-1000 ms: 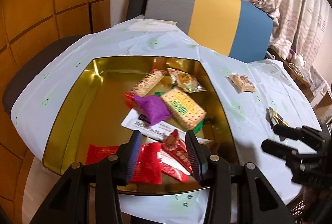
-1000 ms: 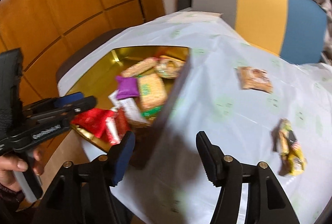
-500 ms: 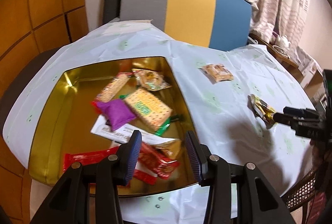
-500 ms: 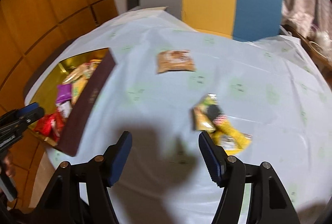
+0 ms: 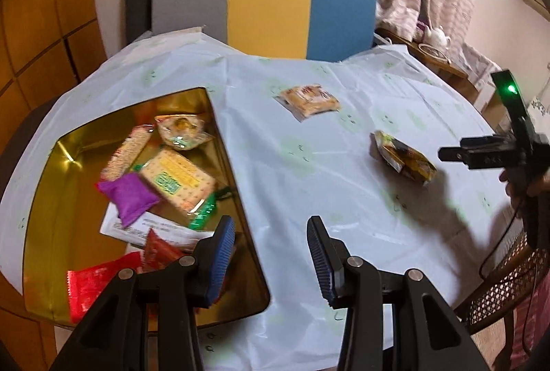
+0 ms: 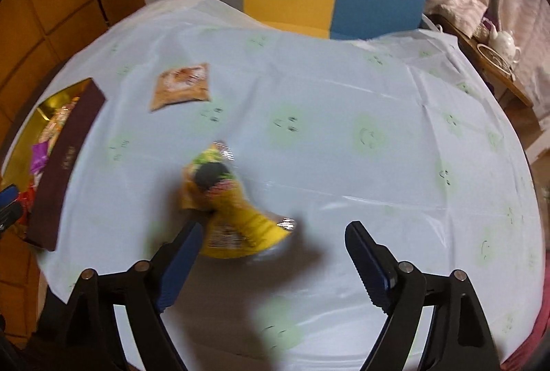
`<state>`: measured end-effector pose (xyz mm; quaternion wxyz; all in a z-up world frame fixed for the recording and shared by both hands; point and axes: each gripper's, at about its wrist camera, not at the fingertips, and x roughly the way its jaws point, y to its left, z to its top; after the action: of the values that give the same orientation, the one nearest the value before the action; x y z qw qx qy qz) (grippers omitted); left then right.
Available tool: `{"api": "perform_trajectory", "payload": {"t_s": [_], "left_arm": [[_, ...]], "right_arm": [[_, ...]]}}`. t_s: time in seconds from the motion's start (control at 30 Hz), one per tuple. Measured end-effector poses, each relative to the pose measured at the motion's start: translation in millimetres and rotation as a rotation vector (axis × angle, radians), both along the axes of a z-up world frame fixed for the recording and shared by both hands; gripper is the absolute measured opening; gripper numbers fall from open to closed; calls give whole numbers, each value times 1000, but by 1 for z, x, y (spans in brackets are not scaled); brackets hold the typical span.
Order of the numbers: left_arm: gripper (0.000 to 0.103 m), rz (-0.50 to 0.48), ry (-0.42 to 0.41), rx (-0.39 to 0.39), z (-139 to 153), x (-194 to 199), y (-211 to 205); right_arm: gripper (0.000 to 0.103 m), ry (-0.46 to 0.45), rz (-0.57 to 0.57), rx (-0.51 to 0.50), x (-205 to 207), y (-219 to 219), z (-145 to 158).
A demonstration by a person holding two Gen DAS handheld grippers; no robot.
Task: Organize snacks
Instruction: 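Move the right gripper to the yellow-and-black snack bag and grasp it, then move the left gripper to the tan pastry packet and grasp it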
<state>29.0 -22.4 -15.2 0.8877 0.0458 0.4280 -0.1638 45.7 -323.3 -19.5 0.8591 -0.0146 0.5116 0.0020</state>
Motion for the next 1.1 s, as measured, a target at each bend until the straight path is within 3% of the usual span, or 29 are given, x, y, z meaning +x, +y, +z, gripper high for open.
{"api": "perform_trajectory", "payload": {"t_s": [0.1, 0.33, 0.4, 0.43, 0.47, 0.57, 0.77, 0.87, 0.93, 1.0, 1.03, 1.1], "left_arm": [[45, -25, 10, 2, -2, -1, -7], [44, -63, 37, 15, -5, 2, -22], [44, -64, 52, 9, -6, 5, -24], [44, -65, 62, 4, -6, 7, -25], [44, -66, 68, 2, -6, 9, -26], [44, -67, 91, -7, -6, 19, -30], [44, -76, 123, -2, -3, 56, -49], [45, -98, 127, 16, -1, 82, -61], [50, -132, 123, 56, -2, 100, -75], [70, -174, 119, 110, -6, 115, -89], [72, -199, 116, 133, -9, 124, -96], [72, -226, 119, 162, -13, 141, -107]], "right_arm": [[86, 11, 18, 9, 5, -1, -6], [85, -33, 225, -61, 15, 45, -22], [75, -18, 255, -96, 22, 54, -31], [63, -4, 263, -120, 26, 57, -38], [40, 6, 268, -127, 28, 57, -42], [30, 16, 263, -162, 30, 56, -45], [32, 60, 208, -97, 31, 40, -44], [41, 75, 200, -99, 34, 41, -46], [42, 84, 193, -101, 37, 41, -46], [53, 94, 188, -95, 38, 41, -46], [66, 103, 184, -89, 39, 41, -46], [69, 113, 183, -87, 41, 42, -47]]}}
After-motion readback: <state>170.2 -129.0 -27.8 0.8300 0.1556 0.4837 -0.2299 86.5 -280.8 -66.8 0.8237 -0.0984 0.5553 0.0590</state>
